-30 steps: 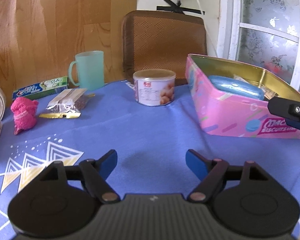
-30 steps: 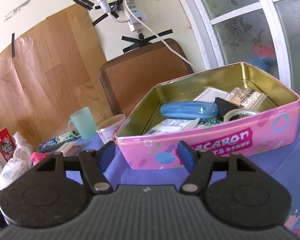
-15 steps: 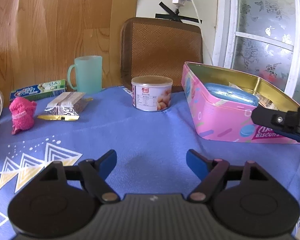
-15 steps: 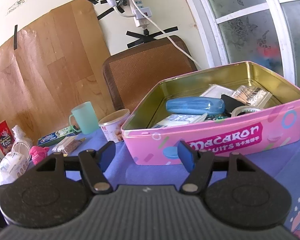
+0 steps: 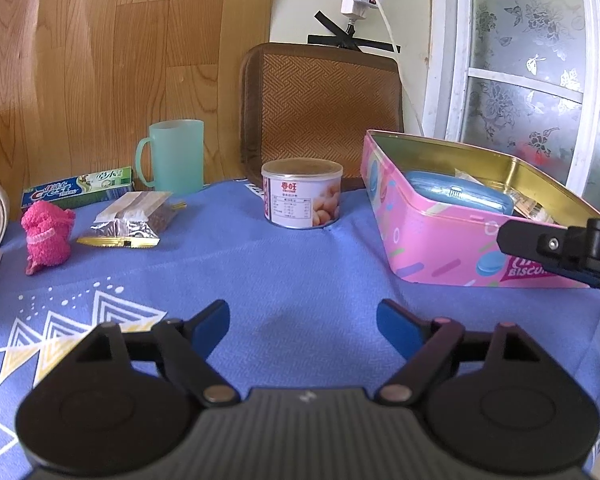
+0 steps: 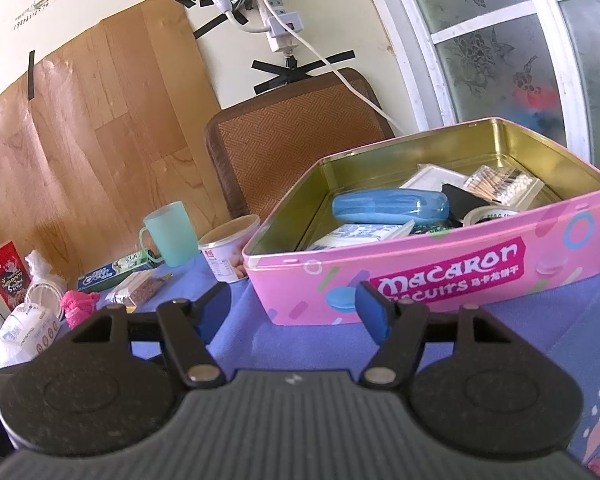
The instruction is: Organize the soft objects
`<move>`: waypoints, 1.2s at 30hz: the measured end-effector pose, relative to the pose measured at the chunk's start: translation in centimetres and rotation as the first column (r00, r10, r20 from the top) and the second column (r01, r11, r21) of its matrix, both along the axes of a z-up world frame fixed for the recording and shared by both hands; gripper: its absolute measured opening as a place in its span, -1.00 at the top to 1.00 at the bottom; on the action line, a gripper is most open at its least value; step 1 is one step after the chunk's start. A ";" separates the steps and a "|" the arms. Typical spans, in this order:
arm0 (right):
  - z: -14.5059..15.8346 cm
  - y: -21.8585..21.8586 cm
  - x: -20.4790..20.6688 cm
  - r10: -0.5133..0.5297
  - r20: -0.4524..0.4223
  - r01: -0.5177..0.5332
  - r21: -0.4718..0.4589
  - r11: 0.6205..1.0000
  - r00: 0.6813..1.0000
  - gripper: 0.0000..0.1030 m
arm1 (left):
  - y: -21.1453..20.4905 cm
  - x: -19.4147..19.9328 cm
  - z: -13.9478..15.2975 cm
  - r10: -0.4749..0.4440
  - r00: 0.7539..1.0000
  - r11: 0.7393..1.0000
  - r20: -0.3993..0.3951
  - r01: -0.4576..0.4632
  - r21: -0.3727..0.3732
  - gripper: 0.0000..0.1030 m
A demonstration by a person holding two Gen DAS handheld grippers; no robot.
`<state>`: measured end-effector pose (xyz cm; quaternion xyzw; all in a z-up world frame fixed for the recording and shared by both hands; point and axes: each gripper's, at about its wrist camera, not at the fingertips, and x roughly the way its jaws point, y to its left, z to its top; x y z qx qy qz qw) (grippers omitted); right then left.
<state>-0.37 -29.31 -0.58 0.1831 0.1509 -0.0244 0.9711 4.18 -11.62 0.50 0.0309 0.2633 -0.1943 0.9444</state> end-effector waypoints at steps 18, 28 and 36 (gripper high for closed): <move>0.6 0.7 0.2 0.012 0.015 -0.012 -0.026 1.000 1.000 -0.38 | 1.5 0.5 0.6 0.042 0.998 0.999 -0.040 -0.043 -0.001 -0.67; 1.6 3.6 1.7 0.077 0.048 -0.073 -0.083 0.994 0.996 -0.38 | 6.6 2.1 1.7 0.170 0.985 0.985 -0.003 -0.170 0.016 -0.68; 1.8 5.9 3.2 0.141 0.030 -0.137 -0.111 0.984 0.990 -0.39 | 9.6 2.8 1.3 0.237 0.972 0.972 -0.011 -0.237 0.010 -0.68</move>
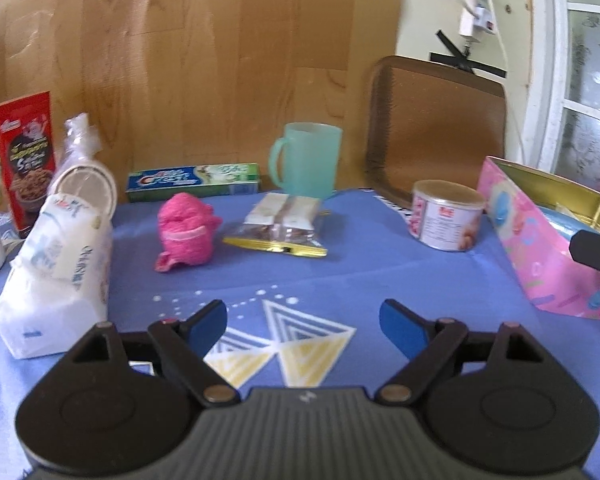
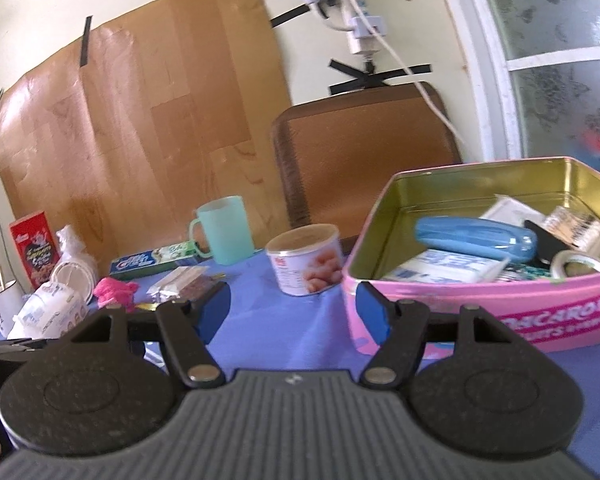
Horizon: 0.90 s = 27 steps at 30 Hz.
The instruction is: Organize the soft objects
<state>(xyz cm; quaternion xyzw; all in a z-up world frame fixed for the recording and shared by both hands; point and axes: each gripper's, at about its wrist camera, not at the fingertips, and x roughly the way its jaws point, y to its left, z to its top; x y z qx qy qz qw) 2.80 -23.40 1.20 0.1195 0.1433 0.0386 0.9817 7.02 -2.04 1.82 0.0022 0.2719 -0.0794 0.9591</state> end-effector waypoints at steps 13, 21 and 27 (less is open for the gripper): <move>-1.6 3.6 2.8 0.057 -0.003 -0.057 -0.087 0.995 0.998 -0.39 | 1.6 -0.3 -0.7 0.041 0.999 0.997 0.037 -0.038 -0.073 -0.68; -2.5 4.4 2.4 0.100 0.004 -0.099 -0.119 0.988 0.995 -0.40 | 2.4 -0.1 -0.5 0.066 0.997 0.991 0.044 -0.060 -0.116 -0.70; -2.5 3.7 2.6 0.113 0.004 -0.113 -0.067 0.991 0.994 -0.44 | 2.3 -0.3 -0.5 0.077 0.996 0.991 0.054 -0.071 -0.112 -0.71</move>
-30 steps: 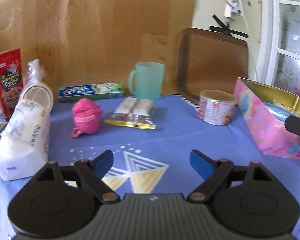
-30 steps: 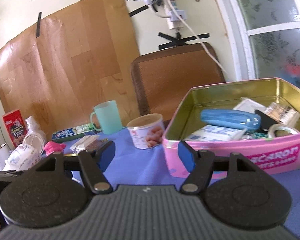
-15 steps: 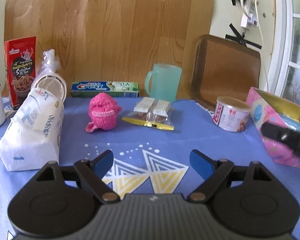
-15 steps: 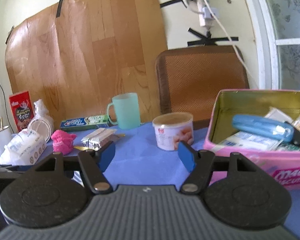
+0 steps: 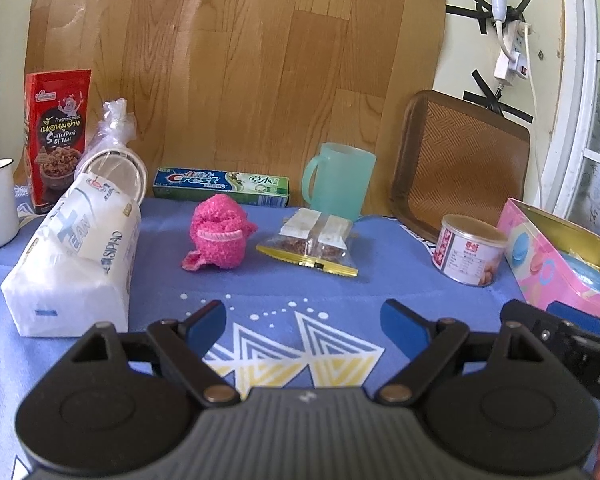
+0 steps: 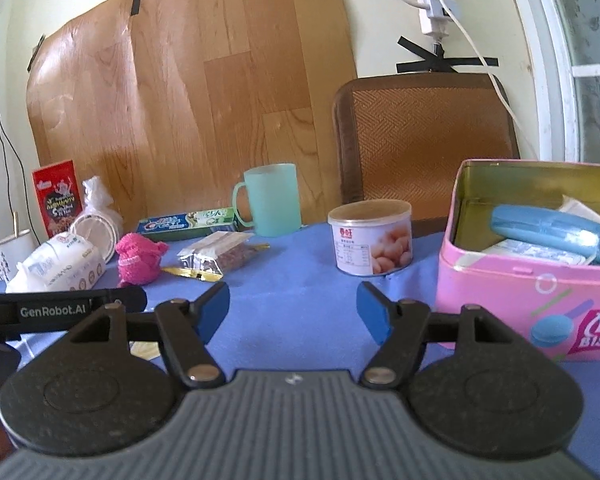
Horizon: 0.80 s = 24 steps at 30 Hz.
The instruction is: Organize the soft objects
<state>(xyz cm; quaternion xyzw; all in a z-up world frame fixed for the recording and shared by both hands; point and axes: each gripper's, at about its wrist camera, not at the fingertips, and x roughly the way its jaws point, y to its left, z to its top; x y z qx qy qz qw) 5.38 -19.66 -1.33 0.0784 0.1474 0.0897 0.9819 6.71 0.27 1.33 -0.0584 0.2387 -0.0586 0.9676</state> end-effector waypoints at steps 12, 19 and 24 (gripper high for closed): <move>-0.1 -0.5 -0.2 0.015 0.014 -0.015 0.039 0.999 1.000 -0.47 | 0.1 0.1 0.0 0.001 1.000 1.000 0.004 -0.001 -0.007 -0.74; -0.1 -0.5 -0.3 0.016 0.015 -0.017 0.045 0.999 1.000 -0.47 | 0.1 0.0 0.0 0.001 1.000 1.000 0.005 -0.001 -0.007 -0.76; -0.1 -0.5 -0.3 0.016 0.015 -0.016 0.045 0.999 1.000 -0.47 | 0.1 0.0 0.0 0.001 1.000 1.000 0.005 -0.001 -0.007 -0.76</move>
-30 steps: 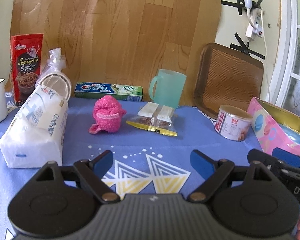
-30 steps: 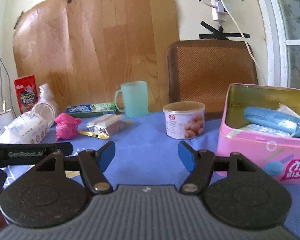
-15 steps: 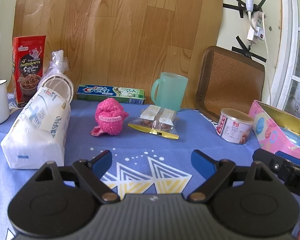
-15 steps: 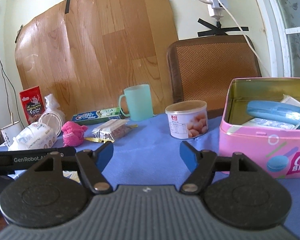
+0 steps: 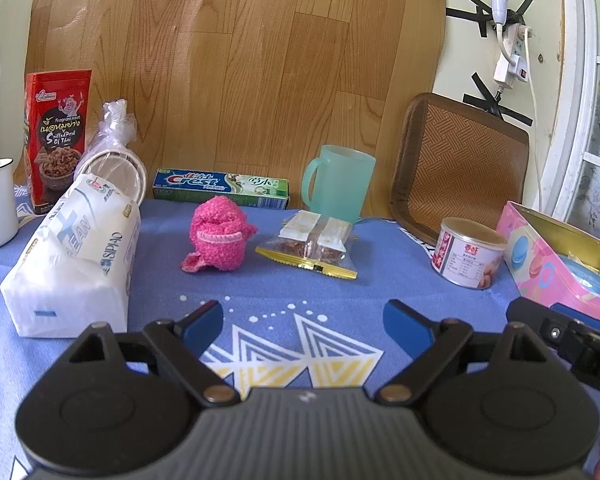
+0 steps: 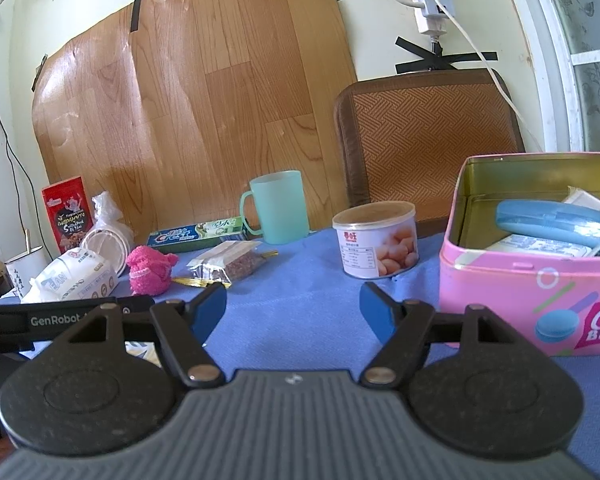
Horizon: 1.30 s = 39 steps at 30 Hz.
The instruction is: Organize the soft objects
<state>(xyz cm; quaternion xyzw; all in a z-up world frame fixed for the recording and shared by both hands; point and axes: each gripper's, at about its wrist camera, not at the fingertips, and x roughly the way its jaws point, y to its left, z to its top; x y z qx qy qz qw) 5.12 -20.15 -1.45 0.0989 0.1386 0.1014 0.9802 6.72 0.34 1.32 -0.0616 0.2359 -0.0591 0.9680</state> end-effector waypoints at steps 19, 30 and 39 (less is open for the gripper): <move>1.4 2.3 4.3 0.099 -0.102 -0.106 -0.071 0.992 0.990 -0.47 | 1.2 -0.1 0.3 0.076 0.997 0.996 0.015 -0.075 -0.050 -0.76; 1.2 6.1 14.4 0.203 -0.250 -0.225 -0.063 0.972 0.947 -0.41 | 3.2 0.4 0.1 0.145 0.989 0.982 -0.015 -0.146 -0.124 -0.75; -0.3 9.5 15.8 0.262 -0.315 -0.328 -0.181 0.927 0.912 0.05 | 4.3 0.7 -0.1 0.185 0.982 0.968 -0.042 -0.189 -0.164 -0.75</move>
